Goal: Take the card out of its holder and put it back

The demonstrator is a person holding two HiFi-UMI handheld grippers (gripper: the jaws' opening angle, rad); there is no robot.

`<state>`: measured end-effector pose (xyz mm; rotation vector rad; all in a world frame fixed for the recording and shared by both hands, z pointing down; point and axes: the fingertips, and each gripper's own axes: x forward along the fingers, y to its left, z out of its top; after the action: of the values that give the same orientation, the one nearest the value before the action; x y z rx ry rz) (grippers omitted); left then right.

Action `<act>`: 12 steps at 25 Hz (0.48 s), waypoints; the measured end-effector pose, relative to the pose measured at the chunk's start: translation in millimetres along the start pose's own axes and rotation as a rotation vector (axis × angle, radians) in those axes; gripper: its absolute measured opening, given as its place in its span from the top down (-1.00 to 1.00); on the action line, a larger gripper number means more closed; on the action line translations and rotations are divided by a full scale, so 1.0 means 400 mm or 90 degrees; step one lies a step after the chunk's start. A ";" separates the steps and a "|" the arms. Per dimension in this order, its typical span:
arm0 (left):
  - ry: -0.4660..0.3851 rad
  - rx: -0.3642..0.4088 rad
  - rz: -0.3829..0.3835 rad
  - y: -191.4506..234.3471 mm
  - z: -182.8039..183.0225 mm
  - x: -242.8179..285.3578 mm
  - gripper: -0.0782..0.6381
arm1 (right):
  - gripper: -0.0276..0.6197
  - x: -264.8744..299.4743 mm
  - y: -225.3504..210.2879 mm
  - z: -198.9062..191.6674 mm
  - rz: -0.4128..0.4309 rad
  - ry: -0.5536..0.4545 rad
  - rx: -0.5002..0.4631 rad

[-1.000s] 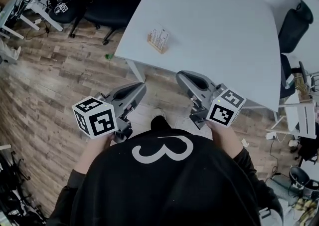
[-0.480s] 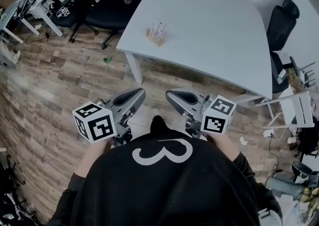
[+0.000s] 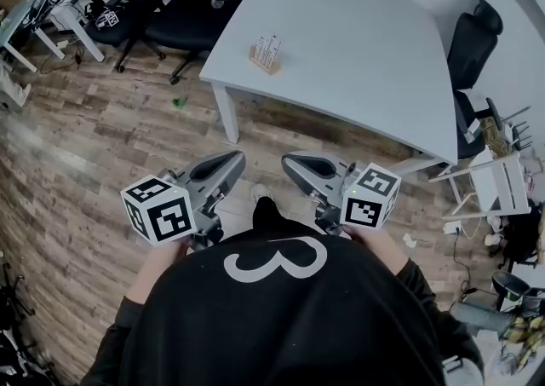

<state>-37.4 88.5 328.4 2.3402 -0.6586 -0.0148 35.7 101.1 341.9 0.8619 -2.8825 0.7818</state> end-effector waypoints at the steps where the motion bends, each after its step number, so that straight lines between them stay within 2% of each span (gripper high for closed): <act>1: -0.001 -0.002 0.001 0.000 -0.004 -0.005 0.74 | 0.89 0.000 0.003 -0.003 -0.001 0.002 -0.001; 12: -0.008 -0.021 -0.005 -0.011 -0.037 -0.028 0.74 | 0.89 -0.015 0.026 -0.033 -0.018 0.011 0.001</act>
<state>-42.5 105.9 335.1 2.3126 -0.6511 -0.0423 34.0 117.8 347.6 0.8882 -2.8484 0.7849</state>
